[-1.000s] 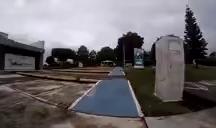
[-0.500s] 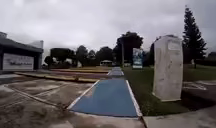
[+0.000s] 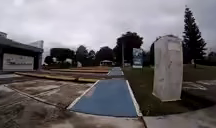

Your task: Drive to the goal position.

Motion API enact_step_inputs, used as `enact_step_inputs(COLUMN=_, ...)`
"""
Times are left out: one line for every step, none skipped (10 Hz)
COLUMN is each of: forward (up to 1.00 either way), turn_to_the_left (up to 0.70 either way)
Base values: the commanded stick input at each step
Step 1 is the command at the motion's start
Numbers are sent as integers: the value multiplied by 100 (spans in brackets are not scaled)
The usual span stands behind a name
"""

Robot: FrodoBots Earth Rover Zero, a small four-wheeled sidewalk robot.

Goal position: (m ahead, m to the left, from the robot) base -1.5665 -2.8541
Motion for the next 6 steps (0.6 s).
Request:
enact_step_inputs(forward=70, turn_to_the_left=0)
enact_step_inputs(forward=70, turn_to_the_left=0)
enact_step_inputs(forward=70, turn_to_the_left=0)
enact_step_inputs(forward=70, turn_to_the_left=0)
enact_step_inputs(forward=70, turn_to_the_left=0)
enact_step_inputs(forward=70, turn_to_the_left=0)
